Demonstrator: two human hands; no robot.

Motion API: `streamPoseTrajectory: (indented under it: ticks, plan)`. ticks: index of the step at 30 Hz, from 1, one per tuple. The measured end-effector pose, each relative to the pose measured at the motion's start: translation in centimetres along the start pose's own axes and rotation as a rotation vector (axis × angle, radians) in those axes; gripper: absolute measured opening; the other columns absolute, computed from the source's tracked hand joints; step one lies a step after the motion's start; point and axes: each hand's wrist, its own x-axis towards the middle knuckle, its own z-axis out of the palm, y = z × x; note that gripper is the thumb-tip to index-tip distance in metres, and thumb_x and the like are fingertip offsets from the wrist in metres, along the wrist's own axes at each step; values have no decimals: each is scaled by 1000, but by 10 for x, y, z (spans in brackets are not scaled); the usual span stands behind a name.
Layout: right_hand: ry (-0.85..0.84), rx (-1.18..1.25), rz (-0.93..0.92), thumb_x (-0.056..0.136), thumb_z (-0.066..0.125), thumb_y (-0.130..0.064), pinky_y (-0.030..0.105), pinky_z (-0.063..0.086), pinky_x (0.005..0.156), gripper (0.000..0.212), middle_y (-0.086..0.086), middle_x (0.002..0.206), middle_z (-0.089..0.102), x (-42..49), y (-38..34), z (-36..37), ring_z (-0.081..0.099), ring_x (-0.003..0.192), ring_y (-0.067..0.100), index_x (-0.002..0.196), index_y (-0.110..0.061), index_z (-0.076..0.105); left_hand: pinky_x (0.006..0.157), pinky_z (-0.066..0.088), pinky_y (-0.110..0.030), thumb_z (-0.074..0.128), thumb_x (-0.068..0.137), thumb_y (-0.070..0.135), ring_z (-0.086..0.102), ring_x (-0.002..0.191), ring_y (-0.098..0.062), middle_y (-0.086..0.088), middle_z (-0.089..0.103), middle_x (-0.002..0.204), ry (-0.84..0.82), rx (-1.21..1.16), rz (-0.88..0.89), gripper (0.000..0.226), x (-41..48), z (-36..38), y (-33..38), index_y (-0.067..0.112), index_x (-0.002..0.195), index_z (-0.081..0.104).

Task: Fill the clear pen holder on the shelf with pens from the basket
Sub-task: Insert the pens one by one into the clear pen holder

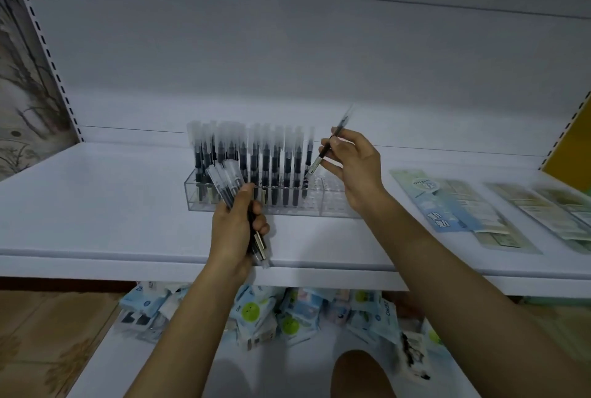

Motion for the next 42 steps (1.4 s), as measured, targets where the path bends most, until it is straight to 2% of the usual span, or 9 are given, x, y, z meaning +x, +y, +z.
streamPoseTrajectory:
  ticks: [2,6,12,14,17,20,24,37,42]
  plan:
    - [-28,-33,-25,93,56,-5,32,58,80,19,7,92,69,-1,3,-1,69,85,16,111,-8,61,40,35,-20,47,99,22,35,40,-7,2,45,57,-4,19,6,11,-1,2,0,13,101,53]
    - [-93,-168,-58,91,59,-4,32,57,82,19,10,91,69,-1,8,-2,68,90,23,108,-9,64,40,35,-20,49,99,22,35,40,-8,2,46,57,-3,47,2,13,-1,2,0,11,104,53]
    - [-133,-447,-136,85,69,-9,34,57,80,13,2,79,66,-3,15,0,66,83,21,96,-12,63,40,36,-20,49,99,23,35,40,-7,2,45,57,-19,84,7,11,-4,4,1,13,98,53]
    - [-120,-495,-143,83,71,-9,30,57,76,13,1,79,64,-4,16,0,63,78,18,88,-16,60,40,36,-20,49,99,23,35,40,-7,2,45,57,-14,95,10,11,-5,4,1,13,98,53]
    - [-131,-568,-143,80,71,-5,22,52,69,12,-3,77,62,-5,15,2,58,69,9,85,-11,62,40,36,-20,49,99,23,35,39,-7,2,45,57,-9,105,13,10,-7,4,2,14,98,54]
    - [-148,-585,-124,80,70,-3,18,49,67,13,-5,76,61,-6,13,3,56,67,5,87,-10,62,40,36,-20,49,99,22,35,39,-7,1,44,59,-12,110,14,10,-8,4,1,15,97,54]
    - [-153,-571,-113,79,70,-1,23,51,69,19,-1,80,60,-5,13,2,56,70,10,93,-9,59,40,36,-21,49,99,23,35,40,-7,0,44,59,-16,133,19,11,-9,3,2,14,95,54]
    - [-161,-569,-90,77,70,0,21,50,66,20,-1,78,61,-3,12,1,56,68,9,89,-11,58,41,35,-20,48,99,22,35,40,-7,1,44,58,-17,139,17,11,-11,5,3,17,92,55]
    - [-163,-520,-109,78,67,2,28,52,76,25,4,88,63,-6,4,-5,59,78,14,89,-16,54,41,35,-21,49,99,23,36,40,-7,1,45,59,-16,151,-2,10,-11,4,3,17,93,54]
